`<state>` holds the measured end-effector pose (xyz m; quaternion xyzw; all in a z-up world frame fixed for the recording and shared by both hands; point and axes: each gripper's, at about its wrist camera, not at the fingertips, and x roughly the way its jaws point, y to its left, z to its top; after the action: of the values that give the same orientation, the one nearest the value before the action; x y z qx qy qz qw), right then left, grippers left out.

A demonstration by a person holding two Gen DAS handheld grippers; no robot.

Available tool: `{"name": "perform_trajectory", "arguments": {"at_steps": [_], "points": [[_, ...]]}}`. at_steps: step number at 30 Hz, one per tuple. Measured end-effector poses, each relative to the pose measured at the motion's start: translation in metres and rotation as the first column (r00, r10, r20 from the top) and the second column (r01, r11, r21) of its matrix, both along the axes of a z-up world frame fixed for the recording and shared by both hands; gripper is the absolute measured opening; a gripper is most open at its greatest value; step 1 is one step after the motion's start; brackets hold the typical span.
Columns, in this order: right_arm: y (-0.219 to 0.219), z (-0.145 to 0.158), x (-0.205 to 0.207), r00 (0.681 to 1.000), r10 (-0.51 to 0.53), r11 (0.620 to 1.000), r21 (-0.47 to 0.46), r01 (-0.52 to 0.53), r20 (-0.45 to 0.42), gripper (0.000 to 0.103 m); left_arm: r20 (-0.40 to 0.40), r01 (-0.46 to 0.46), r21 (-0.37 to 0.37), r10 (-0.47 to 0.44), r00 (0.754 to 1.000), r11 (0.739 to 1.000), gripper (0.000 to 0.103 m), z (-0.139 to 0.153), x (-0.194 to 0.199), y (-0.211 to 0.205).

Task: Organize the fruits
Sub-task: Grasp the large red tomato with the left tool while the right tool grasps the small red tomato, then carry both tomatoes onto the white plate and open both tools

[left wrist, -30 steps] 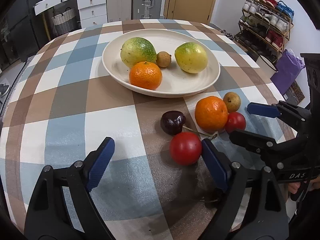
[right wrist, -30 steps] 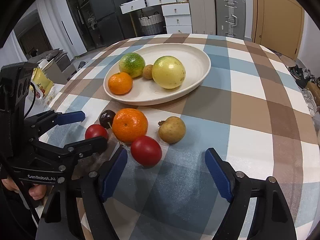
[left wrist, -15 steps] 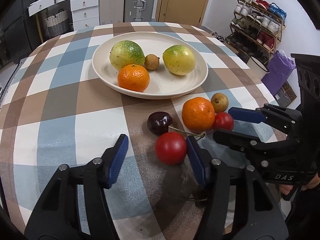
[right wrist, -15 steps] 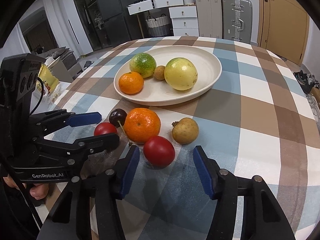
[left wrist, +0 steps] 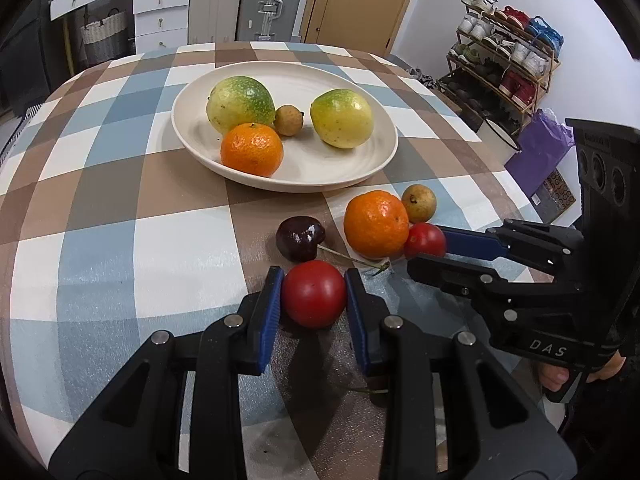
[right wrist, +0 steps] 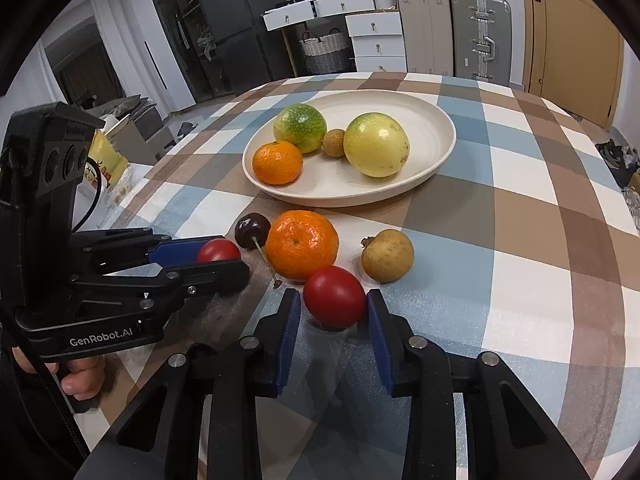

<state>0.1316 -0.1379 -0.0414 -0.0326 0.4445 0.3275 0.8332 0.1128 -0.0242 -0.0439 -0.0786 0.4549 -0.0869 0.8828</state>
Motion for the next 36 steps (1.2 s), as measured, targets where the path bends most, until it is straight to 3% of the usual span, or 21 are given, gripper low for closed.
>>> {"name": "perform_trajectory", "arguments": {"at_steps": [36], "points": [[-0.028, 0.065, 0.016, 0.994, -0.067, 0.984, 0.174, 0.050, 0.089, 0.032, 0.127, -0.059, -0.010, 0.060, 0.990, 0.998, 0.028, 0.057, 0.007, 0.008]]}}
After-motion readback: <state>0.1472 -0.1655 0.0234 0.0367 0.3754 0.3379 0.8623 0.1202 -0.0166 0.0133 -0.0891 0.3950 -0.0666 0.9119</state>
